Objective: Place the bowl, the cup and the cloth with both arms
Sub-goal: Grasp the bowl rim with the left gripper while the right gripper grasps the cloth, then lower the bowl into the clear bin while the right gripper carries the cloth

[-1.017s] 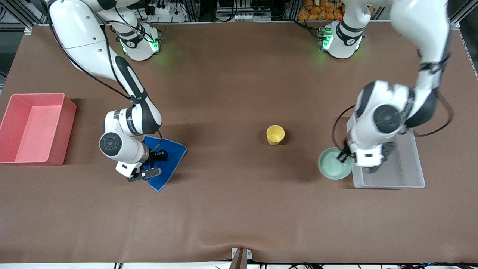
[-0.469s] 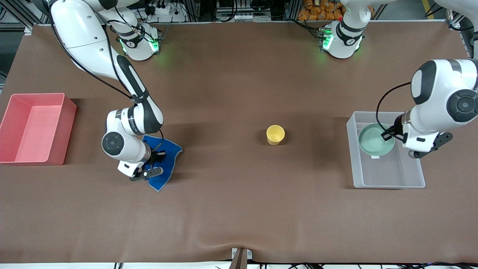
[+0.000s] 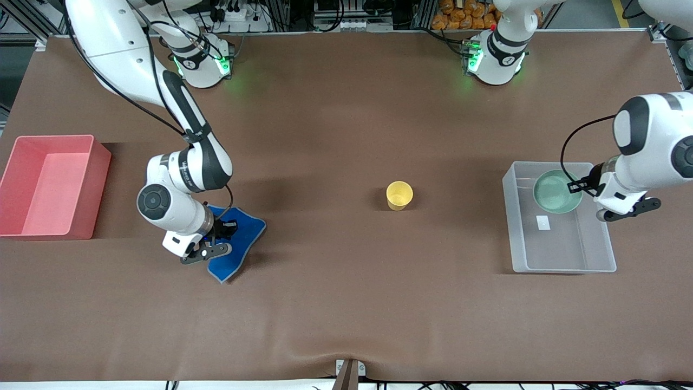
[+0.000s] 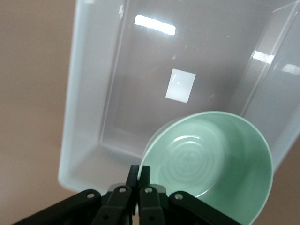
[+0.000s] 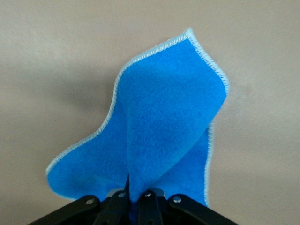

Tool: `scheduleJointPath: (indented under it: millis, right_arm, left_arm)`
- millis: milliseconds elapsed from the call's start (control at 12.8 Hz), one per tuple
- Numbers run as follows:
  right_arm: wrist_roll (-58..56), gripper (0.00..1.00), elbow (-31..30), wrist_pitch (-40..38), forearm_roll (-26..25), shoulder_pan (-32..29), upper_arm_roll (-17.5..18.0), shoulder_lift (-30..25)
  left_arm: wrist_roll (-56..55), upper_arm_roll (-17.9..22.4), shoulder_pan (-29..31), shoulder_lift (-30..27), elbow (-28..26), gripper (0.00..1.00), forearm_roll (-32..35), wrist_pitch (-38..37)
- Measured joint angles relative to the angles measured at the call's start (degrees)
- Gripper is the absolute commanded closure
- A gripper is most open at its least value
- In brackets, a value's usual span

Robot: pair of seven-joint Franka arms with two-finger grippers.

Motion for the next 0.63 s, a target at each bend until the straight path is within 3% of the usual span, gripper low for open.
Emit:
scheduleJointPath:
  millis: [235,626]
  right_arm:
    - [0.0,1.00,-0.2,-1.6,0.0,0.0,-0.4,-3.6]
    - [0.0,1.00,-0.6,-6.0,0.0,-0.2,-1.1,-9.1]
  left_arm:
    - [6.5,0.0,2.2,0.5,-5.1,1.00,0.0,8.8]
    - [10.8,-0.2,3.5,0.5,-9.1,1.00,0.0,14.1]
